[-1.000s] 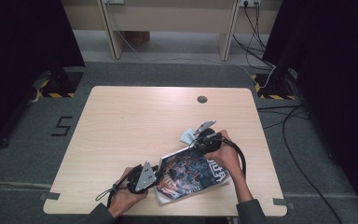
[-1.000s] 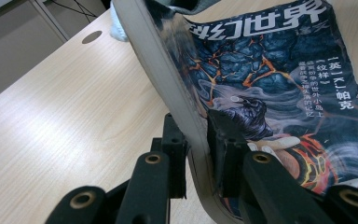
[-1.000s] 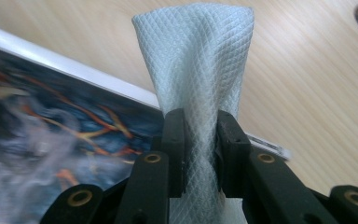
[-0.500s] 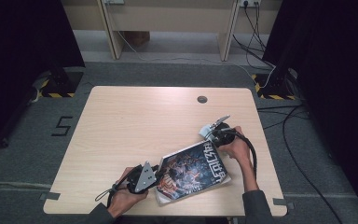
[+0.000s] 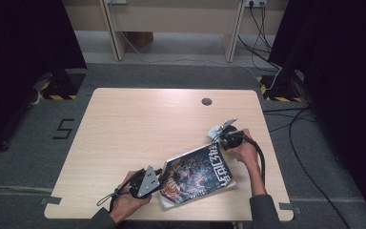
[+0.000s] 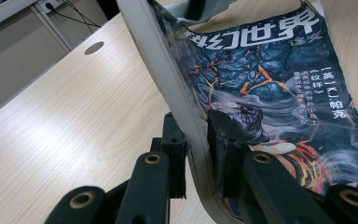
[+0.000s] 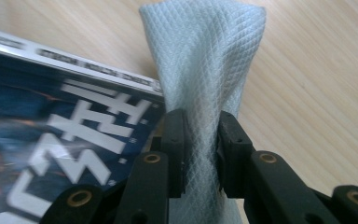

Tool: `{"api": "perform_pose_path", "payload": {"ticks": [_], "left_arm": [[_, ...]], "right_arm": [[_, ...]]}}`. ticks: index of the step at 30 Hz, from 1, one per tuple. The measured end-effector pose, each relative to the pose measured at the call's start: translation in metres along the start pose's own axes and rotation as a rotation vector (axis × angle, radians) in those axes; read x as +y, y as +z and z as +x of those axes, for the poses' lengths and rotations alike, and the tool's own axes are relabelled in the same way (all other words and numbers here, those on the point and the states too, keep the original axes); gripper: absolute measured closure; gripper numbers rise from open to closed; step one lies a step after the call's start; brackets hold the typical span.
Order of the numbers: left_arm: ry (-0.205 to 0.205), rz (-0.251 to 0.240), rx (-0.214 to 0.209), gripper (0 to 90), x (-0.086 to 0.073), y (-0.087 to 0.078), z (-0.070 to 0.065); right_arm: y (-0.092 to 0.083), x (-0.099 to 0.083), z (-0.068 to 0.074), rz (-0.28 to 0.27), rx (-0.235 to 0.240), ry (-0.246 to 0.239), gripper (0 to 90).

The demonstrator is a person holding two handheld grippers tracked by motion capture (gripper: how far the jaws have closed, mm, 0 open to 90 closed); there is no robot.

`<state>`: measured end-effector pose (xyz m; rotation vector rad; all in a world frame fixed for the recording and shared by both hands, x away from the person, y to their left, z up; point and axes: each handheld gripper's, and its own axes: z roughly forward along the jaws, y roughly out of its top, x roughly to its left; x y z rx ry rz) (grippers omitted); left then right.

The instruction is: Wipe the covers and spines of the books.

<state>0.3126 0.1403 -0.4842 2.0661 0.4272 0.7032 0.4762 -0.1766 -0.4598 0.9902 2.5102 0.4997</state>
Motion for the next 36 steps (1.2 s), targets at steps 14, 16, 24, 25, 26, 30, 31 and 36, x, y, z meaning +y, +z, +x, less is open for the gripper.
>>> {"api": "perform_pose_path", "payload": {"ticks": [14,16,24,25,26,30,31,36], "left_arm": [[0.005,-0.002,0.004,76.8,0.001,-0.002,0.0],[0.003,-0.005,0.005,76.9,0.001,-0.002,0.0],[0.003,-0.005,0.003,76.9,0.001,-0.002,0.001],[0.001,-0.006,0.003,76.9,0.001,-0.002,0.001],[-0.003,-0.006,0.003,76.9,0.001,-0.002,0.001],[-0.004,-0.003,0.003,76.7,0.0,-0.002,0.001],[-0.008,-0.003,0.004,76.7,0.0,-0.002,0.001],[-0.012,-0.001,0.006,76.6,-0.001,-0.002,0.002]], "right_arm": [[-0.017,0.016,0.025,-0.038,0.072,-0.09,76.3],[-0.011,0.012,0.018,-0.012,0.032,-0.053,76.3],[0.005,-0.006,-0.002,-0.021,0.041,0.054,76.4],[0.005,-0.006,-0.002,-0.022,0.043,0.055,76.4],[0.004,-0.006,-0.001,-0.018,0.04,0.054,76.4],[0.0,-0.001,0.01,-0.019,0.063,0.015,76.1],[-0.001,0.001,0.011,-0.03,0.072,0.004,76.2],[-0.015,0.008,0.027,-0.07,0.128,-0.046,76.3]]}}
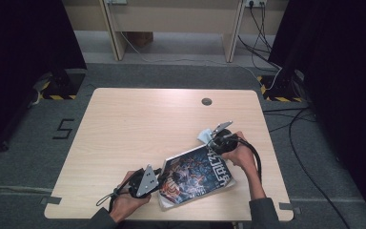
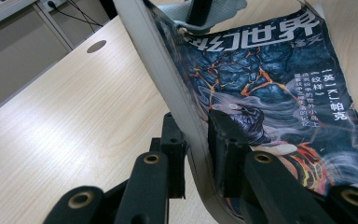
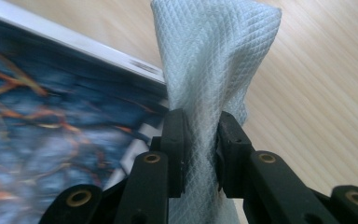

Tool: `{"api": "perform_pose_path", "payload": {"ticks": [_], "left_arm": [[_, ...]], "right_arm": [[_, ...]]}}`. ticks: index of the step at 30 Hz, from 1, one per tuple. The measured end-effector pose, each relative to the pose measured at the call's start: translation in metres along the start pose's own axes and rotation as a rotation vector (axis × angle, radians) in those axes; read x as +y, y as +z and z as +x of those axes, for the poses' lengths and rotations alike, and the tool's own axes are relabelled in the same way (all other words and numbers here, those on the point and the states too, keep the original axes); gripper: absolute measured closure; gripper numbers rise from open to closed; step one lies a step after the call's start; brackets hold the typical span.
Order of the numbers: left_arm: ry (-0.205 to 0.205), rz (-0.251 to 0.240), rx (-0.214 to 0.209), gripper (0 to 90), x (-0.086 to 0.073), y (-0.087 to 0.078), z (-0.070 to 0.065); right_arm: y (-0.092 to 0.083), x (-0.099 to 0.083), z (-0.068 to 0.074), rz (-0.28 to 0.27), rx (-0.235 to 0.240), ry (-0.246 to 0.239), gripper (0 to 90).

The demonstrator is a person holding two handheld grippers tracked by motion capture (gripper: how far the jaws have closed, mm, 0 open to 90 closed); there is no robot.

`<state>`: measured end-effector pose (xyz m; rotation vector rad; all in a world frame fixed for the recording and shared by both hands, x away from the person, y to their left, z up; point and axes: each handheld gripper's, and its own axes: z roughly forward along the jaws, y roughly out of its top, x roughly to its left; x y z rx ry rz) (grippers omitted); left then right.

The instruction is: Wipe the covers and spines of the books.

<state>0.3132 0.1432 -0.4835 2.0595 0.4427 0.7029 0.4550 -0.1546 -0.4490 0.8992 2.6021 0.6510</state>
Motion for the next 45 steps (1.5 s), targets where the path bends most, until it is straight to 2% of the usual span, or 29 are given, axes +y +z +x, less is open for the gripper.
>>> {"api": "perform_pose_path", "payload": {"ticks": [4,8,9,12,15,18,23,30,33,37,39,42,45], "left_arm": [[-0.002,-0.001,0.001,76.6,0.0,0.0,0.0],[0.011,-0.004,0.005,76.6,0.001,-0.001,-0.001],[0.016,-0.006,0.006,76.6,0.001,-0.001,-0.001],[0.015,-0.008,0.006,76.6,0.002,-0.002,-0.001],[0.028,-0.011,0.008,76.6,0.003,-0.002,-0.003],[0.032,-0.013,0.011,76.7,0.004,-0.003,-0.003],[0.04,-0.016,0.011,76.7,0.005,-0.003,-0.003],[0.043,-0.015,0.012,76.6,0.004,-0.004,-0.003],[0.037,-0.014,0.014,76.5,0.004,-0.004,-0.003],[0.037,-0.013,0.016,76.3,0.003,-0.004,-0.002],[0.035,-0.011,0.018,76.3,0.003,-0.004,-0.001],[0.029,-0.008,0.017,76.1,0.002,-0.003,0.0],[0.011,-0.003,0.016,76.1,0.0,-0.002,0.004]], "right_arm": [[-0.009,0.009,0.016,-0.029,0.036,-0.061,76.1],[-0.012,0.012,0.017,-0.016,0.008,-0.075,76.5],[-0.01,0.011,0.015,-0.021,0.012,-0.062,76.5],[-0.002,0.006,0.001,0.022,-0.052,-0.043,76.6],[0.006,-0.001,-0.012,0.042,-0.072,-0.008,76.6],[0.013,-0.01,-0.026,0.066,-0.122,0.029,76.6],[0.018,-0.019,-0.036,0.069,-0.134,0.064,76.7],[0.013,-0.014,-0.025,0.068,-0.11,0.022,75.8],[0.009,-0.012,-0.021,0.043,-0.085,0.014,76.4],[0.003,-0.005,-0.008,0.013,-0.038,-0.028,76.6],[0.0,0.0,0.0,-0.003,-0.031,-0.041,76.6],[-0.005,0.007,0.013,-0.006,-0.034,-0.091,76.6],[-0.008,0.015,0.025,-0.025,-0.028,-0.119,76.6]]}}
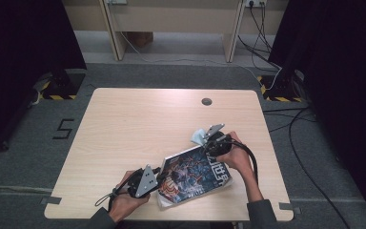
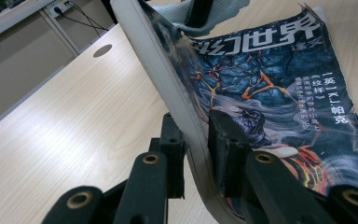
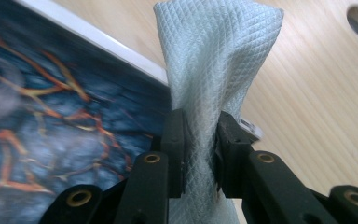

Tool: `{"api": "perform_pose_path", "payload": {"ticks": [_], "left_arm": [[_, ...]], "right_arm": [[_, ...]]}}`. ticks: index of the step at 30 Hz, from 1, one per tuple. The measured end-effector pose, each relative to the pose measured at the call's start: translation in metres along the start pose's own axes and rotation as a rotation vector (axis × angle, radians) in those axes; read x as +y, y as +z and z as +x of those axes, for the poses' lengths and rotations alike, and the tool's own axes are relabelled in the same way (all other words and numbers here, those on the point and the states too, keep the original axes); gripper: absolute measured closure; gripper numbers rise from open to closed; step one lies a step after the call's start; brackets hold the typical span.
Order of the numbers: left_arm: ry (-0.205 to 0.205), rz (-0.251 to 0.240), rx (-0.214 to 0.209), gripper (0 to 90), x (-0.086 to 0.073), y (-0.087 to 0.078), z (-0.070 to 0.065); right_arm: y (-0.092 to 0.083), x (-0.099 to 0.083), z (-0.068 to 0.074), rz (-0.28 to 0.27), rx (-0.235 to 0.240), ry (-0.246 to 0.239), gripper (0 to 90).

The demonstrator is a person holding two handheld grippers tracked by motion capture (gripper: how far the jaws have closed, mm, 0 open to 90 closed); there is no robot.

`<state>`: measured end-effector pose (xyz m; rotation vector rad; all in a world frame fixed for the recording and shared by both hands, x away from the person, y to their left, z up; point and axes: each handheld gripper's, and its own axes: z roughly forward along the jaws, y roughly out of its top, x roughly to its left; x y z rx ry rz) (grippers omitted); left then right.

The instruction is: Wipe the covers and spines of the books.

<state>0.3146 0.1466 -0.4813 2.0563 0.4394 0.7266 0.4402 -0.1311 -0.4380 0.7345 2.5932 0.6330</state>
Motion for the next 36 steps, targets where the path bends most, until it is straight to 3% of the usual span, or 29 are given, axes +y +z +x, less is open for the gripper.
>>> {"api": "perform_pose_path", "payload": {"ticks": [10,19,21,23,25,28,33,36], "left_arm": [[-0.017,0.003,0.013,75.8,-0.003,0.001,0.004],[-0.013,0.011,0.018,75.9,-0.004,0.002,0.004],[-0.012,0.01,0.02,75.9,-0.004,0.002,0.004],[-0.018,0.014,0.019,75.9,-0.004,0.002,0.005],[-0.012,0.013,0.02,75.9,-0.004,0.002,0.004],[-0.005,0.014,0.021,75.9,-0.004,0.002,0.004],[0.008,0.013,0.02,75.8,-0.002,0.002,0.004],[0.013,0.01,0.022,75.8,-0.002,0.001,0.003]], "right_arm": [[-0.021,0.032,0.041,-0.1,0.091,-0.066,76.5],[-0.045,0.06,0.084,-0.203,0.166,-0.17,76.4],[-0.049,0.064,0.092,-0.221,0.188,-0.179,76.5],[-0.053,0.066,0.098,-0.235,0.226,-0.158,76.5],[-0.052,0.067,0.098,-0.226,0.223,-0.169,76.8],[-0.049,0.065,0.093,-0.213,0.214,-0.139,76.9],[-0.041,0.053,0.071,-0.166,0.168,-0.086,77.0],[-0.033,0.043,0.056,-0.125,0.151,-0.026,77.1]]}}
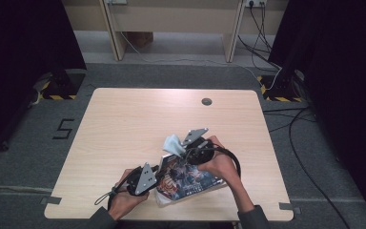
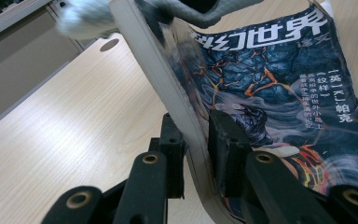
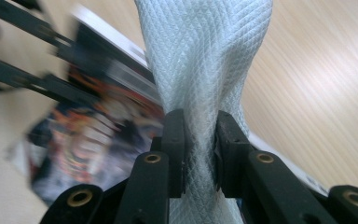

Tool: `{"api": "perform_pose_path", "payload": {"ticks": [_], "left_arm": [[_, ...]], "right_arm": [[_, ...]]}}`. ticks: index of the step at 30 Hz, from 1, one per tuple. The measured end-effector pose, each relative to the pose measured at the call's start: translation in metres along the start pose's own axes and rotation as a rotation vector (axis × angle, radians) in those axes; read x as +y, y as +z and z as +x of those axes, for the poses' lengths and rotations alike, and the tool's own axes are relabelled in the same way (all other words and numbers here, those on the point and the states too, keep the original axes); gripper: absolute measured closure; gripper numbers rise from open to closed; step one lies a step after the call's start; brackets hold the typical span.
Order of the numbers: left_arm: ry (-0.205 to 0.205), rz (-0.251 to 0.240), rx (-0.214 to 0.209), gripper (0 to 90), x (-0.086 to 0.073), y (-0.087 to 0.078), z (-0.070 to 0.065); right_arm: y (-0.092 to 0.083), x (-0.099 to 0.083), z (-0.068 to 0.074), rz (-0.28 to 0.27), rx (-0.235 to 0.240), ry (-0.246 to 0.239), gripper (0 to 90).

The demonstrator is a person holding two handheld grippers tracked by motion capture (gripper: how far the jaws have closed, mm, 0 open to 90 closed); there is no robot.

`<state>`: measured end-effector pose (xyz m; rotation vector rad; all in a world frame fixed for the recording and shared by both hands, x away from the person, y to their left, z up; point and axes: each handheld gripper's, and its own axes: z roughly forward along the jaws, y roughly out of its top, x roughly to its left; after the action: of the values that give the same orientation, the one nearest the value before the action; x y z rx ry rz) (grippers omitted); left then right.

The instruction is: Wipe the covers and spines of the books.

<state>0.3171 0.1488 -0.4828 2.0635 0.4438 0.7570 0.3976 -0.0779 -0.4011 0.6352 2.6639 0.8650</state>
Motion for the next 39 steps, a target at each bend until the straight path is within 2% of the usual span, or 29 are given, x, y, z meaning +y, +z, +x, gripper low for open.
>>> {"api": "perform_pose_path", "payload": {"ticks": [6,8,11,14,19,28,32,35,39], "left_arm": [[0.003,-0.004,0.001,75.8,0.0,0.0,-0.001],[0.001,-0.005,0.003,75.7,0.0,0.001,0.0],[-0.002,-0.002,0.001,75.7,-0.001,0.0,0.001],[-0.011,-0.001,0.0,75.6,-0.001,0.001,0.002],[-0.012,-0.003,0.001,75.6,-0.002,0.001,0.002],[-0.01,-0.004,0.001,75.6,-0.002,0.0,0.002],[-0.018,-0.006,-0.002,75.5,-0.003,0.0,0.003],[-0.01,-0.005,-0.003,75.5,-0.002,0.0,0.003],[-0.011,-0.008,-0.002,75.5,-0.002,-0.001,0.003]], "right_arm": [[0.007,-0.024,-0.032,0.05,-0.058,0.085,77.1],[0.007,-0.034,-0.044,0.064,-0.085,0.128,77.2],[-0.001,-0.048,-0.06,0.051,-0.106,0.194,77.3],[-0.016,-0.059,-0.071,0.031,-0.14,0.229,77.2],[-0.034,-0.079,-0.083,0.025,-0.189,0.285,77.2],[-0.048,-0.13,-0.102,0.098,-0.265,0.402,77.2],[-0.045,-0.147,-0.108,0.147,-0.286,0.44,77.1],[-0.04,-0.156,-0.11,0.187,-0.295,0.462,77.0],[-0.028,-0.167,-0.113,0.244,-0.28,0.472,75.9]]}}
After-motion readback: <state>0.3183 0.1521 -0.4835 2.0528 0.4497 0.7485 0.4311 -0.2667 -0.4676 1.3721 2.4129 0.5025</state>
